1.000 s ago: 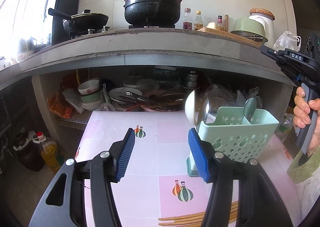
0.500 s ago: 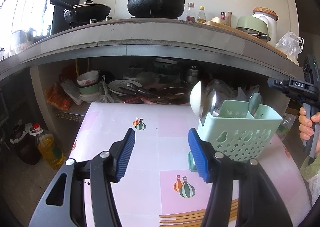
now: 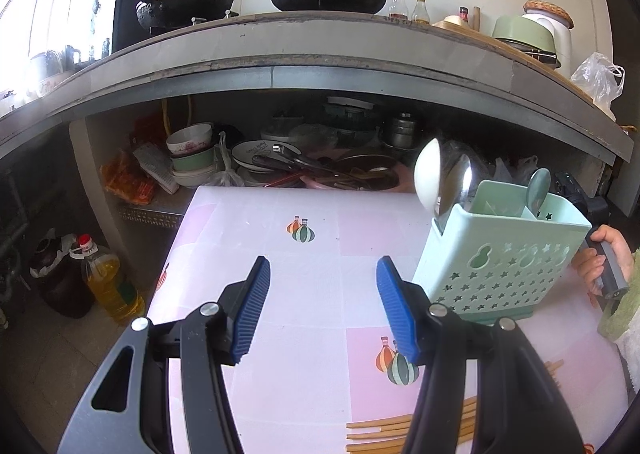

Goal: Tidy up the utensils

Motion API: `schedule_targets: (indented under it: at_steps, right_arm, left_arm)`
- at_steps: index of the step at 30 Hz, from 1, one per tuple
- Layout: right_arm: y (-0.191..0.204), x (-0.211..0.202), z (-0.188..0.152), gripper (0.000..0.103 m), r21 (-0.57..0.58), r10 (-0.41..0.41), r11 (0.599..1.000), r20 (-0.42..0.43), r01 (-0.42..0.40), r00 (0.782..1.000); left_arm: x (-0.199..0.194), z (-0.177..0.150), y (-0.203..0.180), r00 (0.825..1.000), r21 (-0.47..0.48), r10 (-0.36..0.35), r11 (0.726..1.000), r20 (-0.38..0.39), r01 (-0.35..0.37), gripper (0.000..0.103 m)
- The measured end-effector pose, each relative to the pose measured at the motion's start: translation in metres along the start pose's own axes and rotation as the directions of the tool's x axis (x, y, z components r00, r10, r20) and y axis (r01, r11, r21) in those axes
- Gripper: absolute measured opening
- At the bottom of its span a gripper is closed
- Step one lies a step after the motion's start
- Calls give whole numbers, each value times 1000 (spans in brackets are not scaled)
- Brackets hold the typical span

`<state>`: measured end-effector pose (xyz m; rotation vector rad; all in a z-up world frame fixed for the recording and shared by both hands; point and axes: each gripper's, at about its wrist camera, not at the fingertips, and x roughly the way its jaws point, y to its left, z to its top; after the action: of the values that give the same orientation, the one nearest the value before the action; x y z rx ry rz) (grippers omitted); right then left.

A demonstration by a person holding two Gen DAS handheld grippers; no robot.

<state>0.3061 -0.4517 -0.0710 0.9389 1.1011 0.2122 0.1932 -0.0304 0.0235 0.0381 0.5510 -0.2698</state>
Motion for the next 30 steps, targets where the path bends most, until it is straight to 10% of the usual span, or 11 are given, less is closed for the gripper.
schedule_targets:
  at_steps: [4,8,15,19,22,25,30]
  right_arm:
    - [4,12,1,33,6,3,1000,-12,-3,1000]
    - [9,24,3,3,11,-28,1000,-17,28,999]
    - [25,12,-10,0,-66,-70,995,105,77,992]
    - [63,-23,-30,0,-237,-191,937,263,255,946]
    - [91,-57,-53,0,-335,-282,843,392,421,876]
    - [123,-90,-84,0,-412,-367,673,535,614,761]
    - [173,-128,-164,0,-475,-397,158,772,866,496]
  left_arm:
    - [6,-1,-3,1000,3,-3,1000,-20,3,54]
    - [7,-1,-6,1000,14,-3,1000,-22,3,54]
    - [0,2,-5,1000,11,2,1000,-1,-2,54]
    - [-7,3,-2,1000,1,-3,1000,18,3,54]
    - [-13,3,-2,999,-7,-15,1000,33,15,54]
    - [-20,3,-4,998,-6,-26,1000,54,27,54]
    - [-32,2,-8,996,1,-40,999,79,40,54]
